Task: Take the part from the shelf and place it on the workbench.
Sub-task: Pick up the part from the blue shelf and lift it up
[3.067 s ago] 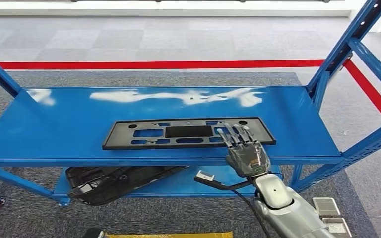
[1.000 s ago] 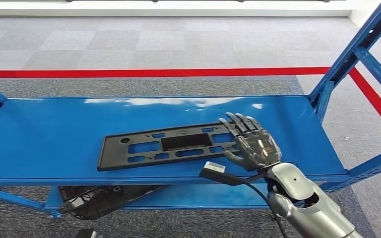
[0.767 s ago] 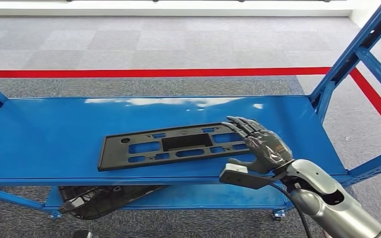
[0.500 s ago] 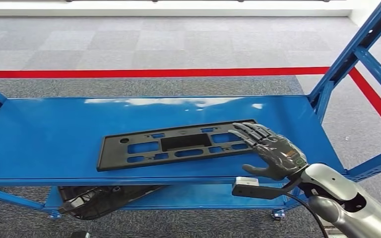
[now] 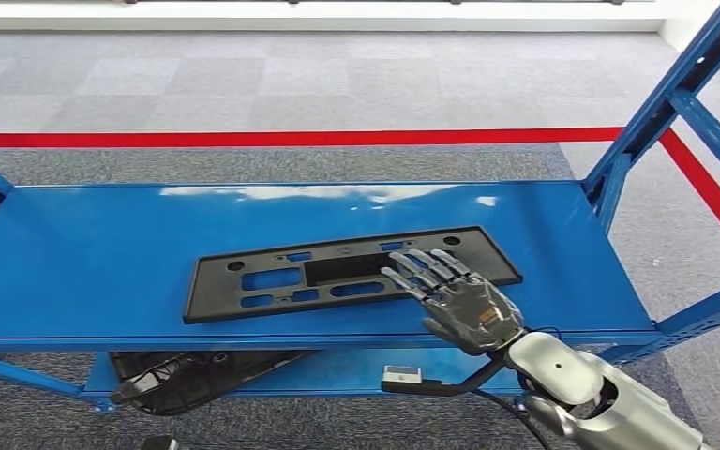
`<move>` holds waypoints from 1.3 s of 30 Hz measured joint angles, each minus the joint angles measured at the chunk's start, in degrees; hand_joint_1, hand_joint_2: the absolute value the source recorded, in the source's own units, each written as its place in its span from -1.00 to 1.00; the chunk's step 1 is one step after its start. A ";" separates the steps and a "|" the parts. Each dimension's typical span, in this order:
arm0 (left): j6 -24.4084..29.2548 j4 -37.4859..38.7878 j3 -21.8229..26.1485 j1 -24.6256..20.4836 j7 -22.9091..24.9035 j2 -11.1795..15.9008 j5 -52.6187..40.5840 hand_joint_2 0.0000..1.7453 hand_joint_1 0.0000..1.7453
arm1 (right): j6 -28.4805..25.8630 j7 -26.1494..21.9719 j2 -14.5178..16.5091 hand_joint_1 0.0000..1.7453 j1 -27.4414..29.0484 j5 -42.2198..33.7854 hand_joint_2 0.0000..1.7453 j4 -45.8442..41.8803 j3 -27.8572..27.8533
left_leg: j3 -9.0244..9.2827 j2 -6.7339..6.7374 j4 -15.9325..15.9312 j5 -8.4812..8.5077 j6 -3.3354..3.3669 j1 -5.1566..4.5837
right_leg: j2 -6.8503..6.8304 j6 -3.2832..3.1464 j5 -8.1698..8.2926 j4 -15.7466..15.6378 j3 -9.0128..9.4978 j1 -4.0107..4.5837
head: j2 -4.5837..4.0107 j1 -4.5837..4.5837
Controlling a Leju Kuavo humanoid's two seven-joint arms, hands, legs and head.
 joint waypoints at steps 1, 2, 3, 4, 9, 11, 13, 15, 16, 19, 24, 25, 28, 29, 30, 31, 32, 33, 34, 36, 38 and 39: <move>0.04 0.00 -0.14 -0.01 0.12 -0.01 -0.35 -1.00 -1.00 | -1.62 0.53 0.87 -1.00 -0.03 1.87 1.00 0.85 0.30 | 0.00 0.00 0.00 0.00 0.00 0.00 | 0.00 0.00 0.00 0.00 0.00 0.00 | 0.00 0.00; 0.06 0.00 -0.30 -0.02 0.26 -0.03 -0.77 -1.00 -1.00 | -3.39 1.16 1.87 -1.00 -0.05 3.95 1.00 1.83 0.62 | 0.01 0.00 0.00 0.00 0.00 0.00 | 0.01 0.00 0.00 0.00 0.00 0.00 | 0.00 0.00; 0.06 0.00 -0.48 -0.03 0.39 -0.07 -1.12 -1.00 -1.00 | -5.14 1.85 2.90 -1.00 -0.05 6.00 1.00 2.78 0.90 | 0.01 0.00 0.00 0.00 0.00 0.00 | 0.01 0.00 0.00 0.00 0.00 0.00 | 0.00 0.00; 0.06 0.00 -0.67 -0.02 0.49 -0.11 -1.47 -1.00 -1.00 | -6.67 2.51 3.97 -1.00 -0.09 8.00 1.00 3.78 1.20 | 0.01 0.00 0.00 0.00 0.00 0.00 | 0.01 0.00 0.00 0.00 0.00 0.00 | 0.00 0.00; 0.20 0.00 -1.68 -0.01 0.89 -0.37 -2.73 -1.00 -1.00 | -9.87 4.84 8.43 -1.00 -0.82 13.47 1.00 8.41 2.14 | 0.02 0.01 0.00 0.00 0.00 0.01 | 0.02 0.00 0.00 0.00 0.01 0.00 | 0.00 0.00; 0.39 0.00 -2.00 0.00 0.98 -0.43 -3.04 -1.00 -1.00 | -10.25 5.34 9.77 -1.00 -1.36 14.41 1.00 10.07 2.29 | 0.03 0.00 0.00 0.00 0.00 0.01 | 0.02 0.00 0.00 0.00 0.02 0.00 | 0.00 0.00; 0.51 0.00 -2.25 0.00 1.09 -0.45 -3.24 -1.00 -1.00 | -10.49 5.73 10.89 -1.00 -1.88 15.14 1.00 11.62 2.42 | 0.04 0.00 0.00 0.01 0.00 0.01 | 0.02 0.00 0.00 0.00 0.03 0.00 | 0.00 0.00; 0.57 0.00 -2.43 0.00 1.26 -0.46 -3.42 -1.00 -1.00 | -10.54 6.14 11.82 -1.00 -2.37 15.78 1.00 13.09 2.54 | 0.04 0.00 0.00 0.01 0.00 0.01 | 0.02 0.00 0.00 0.00 0.03 0.00 | 0.00 0.00; 0.60 0.00 -2.55 0.00 1.33 -0.46 -3.52 -1.00 -1.00 | -10.53 6.38 12.24 -1.00 -2.63 16.04 1.00 13.81 2.57 | 0.04 0.00 0.00 0.01 0.00 0.00 | 0.02 0.00 0.00 0.00 0.04 0.00 | 0.00 0.00; 0.61 0.00 -2.96 -0.01 1.42 -0.46 -3.82 -1.00 -1.00 | -10.49 6.78 13.26 -1.00 -3.35 16.27 1.00 16.02 2.55 | 0.04 0.00 0.00 0.01 0.00 0.00 | 0.01 0.00 0.00 0.00 0.03 0.00 | 0.00 0.00; 0.60 0.00 -3.29 -0.03 1.09 -0.45 -4.30 -1.00 -1.00 | -10.98 7.33 14.33 -1.00 -4.07 16.23 1.00 20.50 2.08 | 0.04 0.00 0.00 0.00 0.00 0.00 | 0.01 0.00 0.00 0.00 0.03 0.00 | 0.00 0.00; 0.59 0.00 -3.32 -0.03 0.98 -0.45 -4.33 -1.00 -1.00 | -11.17 7.40 14.49 -1.00 -4.15 16.20 1.00 21.42 1.84 | 0.04 0.00 0.00 0.00 0.00 0.00 | 0.01 0.00 0.00 0.00 0.03 0.00 | 0.00 0.00; 0.58 0.00 -3.40 -0.03 0.74 -0.44 -4.41 -1.00 -1.00 | -11.54 7.55 14.82 -1.00 -4.28 16.13 1.00 23.98 1.06 | 0.04 0.00 0.00 0.00 0.00 0.00 | 0.01 0.00 0.00 0.00 0.03 0.00 | 0.00 0.00; 0.58 0.00 -3.46 -0.03 0.69 -0.44 -4.42 -1.00 -1.00 | -11.63 7.56 14.91 -1.00 -4.34 16.10 1.00 24.75 0.78 | 0.05 0.00 0.00 0.00 0.00 0.00 | 0.01 0.00 0.00 0.00 0.03 0.00 | 0.00 0.00; 0.58 0.00 -3.54 -0.03 0.64 -0.44 -4.44 -1.00 -1.00 | -11.74 7.56 15.00 -1.00 -4.46 16.06 1.00 25.46 0.47 | 0.05 0.00 0.00 0.00 0.00 0.00 | 0.01 0.00 0.00 0.00 0.03 0.00 | 0.00 0.00; 0.58 0.00 -3.63 -0.04 0.58 -0.44 -4.45 -1.00 -1.00 | -11.90 7.56 15.11 -1.00 -4.65 16.03 1.00 26.16 0.19 | 0.07 0.01 0.00 0.00 -0.01 0.00 | 0.02 0.00 0.00 0.00 0.04 0.00 | 0.00 0.00; 0.58 0.00 -3.71 -0.05 0.52 -0.44 -4.46 -1.00 -1.00 | -12.14 7.57 15.21 -1.00 -4.88 16.03 1.00 26.84 -0.11 | 0.08 0.01 0.00 0.00 -0.01 0.00 | 0.02 0.00 0.00 0.00 0.04 0.00 | 0.00 0.00; 0.58 0.00 -3.77 -0.07 0.47 -0.44 -4.48 -1.00 -1.00 | -12.40 7.60 15.29 -1.00 -5.09 16.06 1.00 27.53 -0.41 | 0.10 0.00 0.00 0.00 -0.01 0.00 | 0.02 0.00 0.00 0.00 0.06 0.00 | 0.00 0.00; 0.58 0.00 -3.80 -0.07 0.42 -0.44 -4.55 -1.00 -1.00 | -12.73 7.66 15.36 -1.00 -5.26 16.15 1.00 28.21 -0.72 | 0.11 0.00 0.00 0.00 -0.01 0.00 | 0.01 0.00 -0.01 0.00 0.07 0.00 | 0.00 0.00; 0.58 0.00 -3.85 -0.07 0.33 -0.44 -4.71 -1.00 -1.00 | -13.55 7.84 15.49 -1.00 -5.49 16.52 1.00 29.53 -1.44 | 0.14 0.00 0.00 0.00 0.00 0.00 | 0.01 0.00 -0.01 0.00 0.10 0.00 | 0.00 0.00; 0.58 0.00 -3.90 -0.08 0.26 -0.44 -4.83 -1.00 -1.00 | -14.26 8.00 15.59 -1.00 -5.76 16.84 1.00 30.67 -2.08 | 0.19 0.01 0.00 0.00 0.00 0.00 | 0.02 0.00 -0.01 0.00 0.15 -0.01 | 0.00 0.00; 0.59 0.00 -3.93 -0.09 0.24 -0.44 -4.88 -1.00 -1.00 | -14.52 8.06 15.64 -1.00 -5.90 16.93 1.00 31.15 -2.38 | 0.22 0.01 0.00 0.00 0.00 0.00 | 0.02 0.00 -0.01 0.00 0.17 -0.01 | 0.00 0.00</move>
